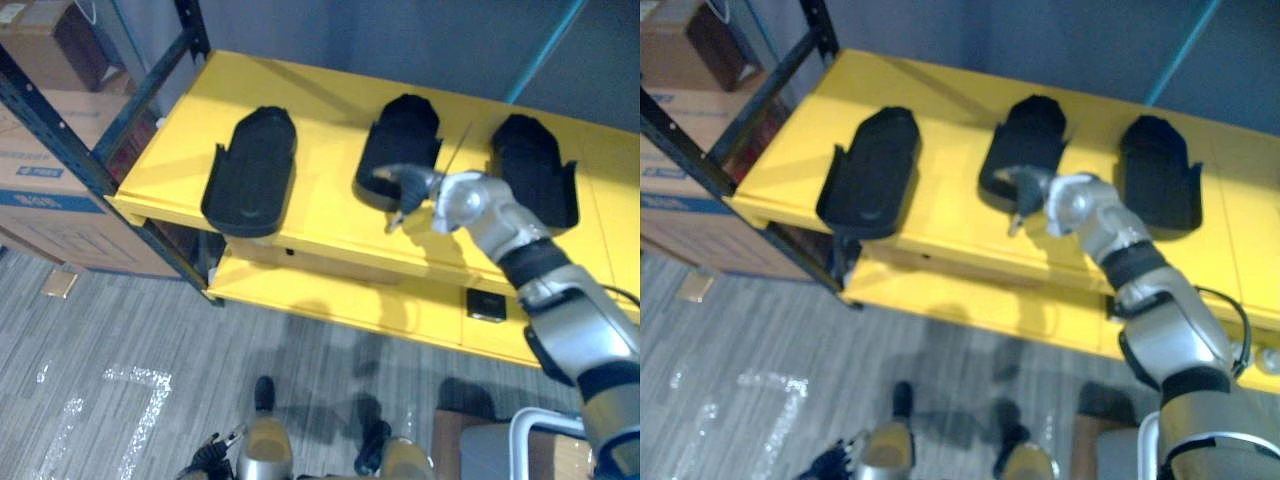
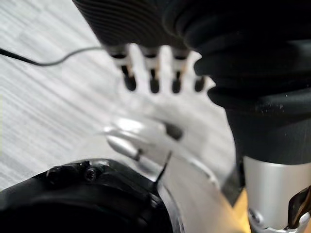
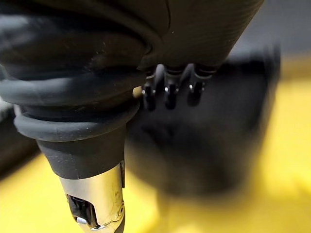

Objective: Walk over and take plastic housings, then place them on the shelf

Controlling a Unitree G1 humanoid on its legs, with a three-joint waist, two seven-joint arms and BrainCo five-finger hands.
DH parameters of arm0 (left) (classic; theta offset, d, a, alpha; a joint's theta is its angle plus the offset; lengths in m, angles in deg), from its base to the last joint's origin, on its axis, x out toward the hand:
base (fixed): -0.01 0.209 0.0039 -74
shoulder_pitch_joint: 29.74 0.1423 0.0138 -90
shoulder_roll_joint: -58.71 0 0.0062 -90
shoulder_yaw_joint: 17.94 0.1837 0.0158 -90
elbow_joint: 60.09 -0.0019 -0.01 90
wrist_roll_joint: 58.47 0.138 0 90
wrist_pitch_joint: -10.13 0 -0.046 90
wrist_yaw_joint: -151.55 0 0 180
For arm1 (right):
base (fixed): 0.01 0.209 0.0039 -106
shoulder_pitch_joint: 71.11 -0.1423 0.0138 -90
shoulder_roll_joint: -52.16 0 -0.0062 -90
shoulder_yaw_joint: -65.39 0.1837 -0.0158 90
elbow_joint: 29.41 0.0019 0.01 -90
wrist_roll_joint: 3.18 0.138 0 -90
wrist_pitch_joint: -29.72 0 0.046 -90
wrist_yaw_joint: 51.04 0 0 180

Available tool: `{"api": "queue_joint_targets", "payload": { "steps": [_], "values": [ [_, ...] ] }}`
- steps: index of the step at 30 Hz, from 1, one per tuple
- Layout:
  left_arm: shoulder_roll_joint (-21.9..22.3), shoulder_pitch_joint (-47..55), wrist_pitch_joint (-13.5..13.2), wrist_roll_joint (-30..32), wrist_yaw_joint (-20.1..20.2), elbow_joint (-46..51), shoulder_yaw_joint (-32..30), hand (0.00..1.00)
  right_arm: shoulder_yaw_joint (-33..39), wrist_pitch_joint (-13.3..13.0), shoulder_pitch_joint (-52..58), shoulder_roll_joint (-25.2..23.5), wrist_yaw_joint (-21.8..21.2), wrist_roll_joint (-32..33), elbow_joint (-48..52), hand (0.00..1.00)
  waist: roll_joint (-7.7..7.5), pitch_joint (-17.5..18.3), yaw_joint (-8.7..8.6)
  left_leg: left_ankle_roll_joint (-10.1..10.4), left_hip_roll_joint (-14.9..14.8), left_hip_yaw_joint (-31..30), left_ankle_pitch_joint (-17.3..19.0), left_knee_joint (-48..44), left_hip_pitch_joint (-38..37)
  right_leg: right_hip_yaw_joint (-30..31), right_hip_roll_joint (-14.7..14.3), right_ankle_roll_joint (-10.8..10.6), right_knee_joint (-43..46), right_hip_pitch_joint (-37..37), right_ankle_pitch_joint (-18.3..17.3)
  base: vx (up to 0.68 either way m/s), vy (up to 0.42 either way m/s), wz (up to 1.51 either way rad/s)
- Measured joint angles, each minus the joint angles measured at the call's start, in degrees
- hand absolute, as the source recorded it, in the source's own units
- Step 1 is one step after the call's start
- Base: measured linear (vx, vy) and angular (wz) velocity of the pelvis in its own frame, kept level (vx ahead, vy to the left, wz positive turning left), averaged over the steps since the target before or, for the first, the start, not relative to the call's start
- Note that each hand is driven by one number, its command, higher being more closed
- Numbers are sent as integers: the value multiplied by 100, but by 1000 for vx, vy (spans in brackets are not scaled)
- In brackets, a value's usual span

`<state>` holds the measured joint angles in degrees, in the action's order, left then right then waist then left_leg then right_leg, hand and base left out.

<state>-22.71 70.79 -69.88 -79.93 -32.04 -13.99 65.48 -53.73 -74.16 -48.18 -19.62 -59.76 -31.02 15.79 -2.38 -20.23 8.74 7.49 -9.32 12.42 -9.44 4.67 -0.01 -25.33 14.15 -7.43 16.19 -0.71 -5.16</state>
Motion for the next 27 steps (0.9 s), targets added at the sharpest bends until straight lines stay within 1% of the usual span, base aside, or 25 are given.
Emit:
{"api": "queue_joint_targets", "payload": {
  "steps": [1,3,5,7,11,13,14,15,17,18,19,20,21,22,23,24,25,26,27],
  "values": [
    [0,0,-19,0,0,-1,-1,0,141,-9,-51,90,167,-20,175,0,1,0,1,0,1,5,0,0,1,0,-1,0,-9,2,1,59,-14,-2],
    [6,13,-76,0,0,-4,-1,0,334,-20,-62,176,363,-173,457,0,2,-1,-9,0,0,10,1,0,-11,-2,-11,-4,-47,33,4,38,-9,0],
    [9,20,-136,0,0,-8,-4,0,397,10,-61,210,383,-239,650,0,5,-3,-18,2,-4,33,4,0,-53,2,-22,-11,-84,81,10,12,-4,-3],
    [12,20,-185,1,3,-9,-7,0,396,23,-47,212,327,-239,797,0,7,-3,-26,0,-5,59,12,0,-94,25,-24,-11,-90,102,10,1,-6,-6],
    [15,24,-240,12,28,-62,-12,0,370,36,84,218,71,-213,1084,0,8,-4,-58,1,-12,73,34,3,-202,26,-36,-19,-146,226,16,0,0,0],
    [15,29,-263,13,32,-101,-12,0,368,21,140,224,-6,-92,1196,0,14,0,-62,7,-13,90,61,5,-276,38,-41,-22,-197,293,16,-40,2,-5],
    [15,29,-314,13,34,-153,-13,0,368,0,164,245,-31,67,1366,0,22,4,-73,11,-19,115,66,6,-283,58,-51,-24,-216,290,17,-41,-3,-10],
    [21,33,-361,23,37,-218,-13,0,369,-56,191,256,-91,423,1546,0,37,14,-94,11,-28,143,66,6,-283,75,-69,-23,-258,289,40,-41,-7,-14],
    [37,51,-364,94,38,-260,-13,0,374,-147,272,264,-236,924,1836,0,65,45,-99,12,-51,206,71,14,-289,122,-108,-19,-343,289,97,-19,-7,-15],
    [56,65,-365,186,42,-284,-13,0,382,-249,436,262,-503,1499,2213,0,85,85,-108,14,-66,236,73,27,-290,149,-124,-26,-397,298,149,7,-2,-12],
    [57,65,-364,216,45,-310,-13,0,385,-276,579,247,-696,1833,2478,0,89,116,-121,14,-69,237,73,27,-288,149,-124,-24,-409,303,161,18,-3,-8],
    [57,68,-364,225,45,-344,-13,0,384,-283,696,206,-818,2004,2665,0,85,152,-131,15,-70,237,73,27,-286,149,-126,-25,-417,305,169,33,-6,0],
    [53,68,-366,228,47,-432,-16,0,367,-247,982,23,-1152,2500,3051,0,87,240,-159,15,-75,237,74,24,-301,141,-137,-21,-449,341,195,40,-13,1],
    [53,73,-365,234,54,-470,-17,0,362,-204,1140,-166,-1307,2768,3212,0,89,293,-173,16,-82,236,74,24,-317,127,-153,-19,-504,385,215,35,-15,1],
    [52,74,-366,242,78,-485,-16,0,361,-164,1232,-305,-1388,2897,3288,0,92,324,-173,16,-90,237,74,22,-329,123,-168,-18,-536,412,227,0,0,0],
    [49,73,-383,308,152,-513,-22,0,322,-47,1318,-632,-1537,3152,3319,0,93,347,-173,22,-112,239,78,21,-375,114,-209,-6,-601,486,254,0,0,0],
    [55,73,-413,376,189,-533,-75,0,248,123,1341,-940,-1681,3318,3319,0,87,372,-166,38,-135,239,90,25,-394,114,-228,0,-619,510,259,0,0,0],
    [59,70,-418,393,214,-552,-116,0,216,201,1345,-1095,-1761,3399,3319,0,81,385,-159,42,-146,239,93,25,-391,111,-238,5,-624,510,263,-44,-11,0],
    [68,71,-429,394,241,-586,-142,0,134,355,1370,-1393,-1899,3555,3318,0,68,413,-145,46,-161,238,95,27,-384,107,-258,13,-637,512,270,-36,-7,4]
  ]
}}
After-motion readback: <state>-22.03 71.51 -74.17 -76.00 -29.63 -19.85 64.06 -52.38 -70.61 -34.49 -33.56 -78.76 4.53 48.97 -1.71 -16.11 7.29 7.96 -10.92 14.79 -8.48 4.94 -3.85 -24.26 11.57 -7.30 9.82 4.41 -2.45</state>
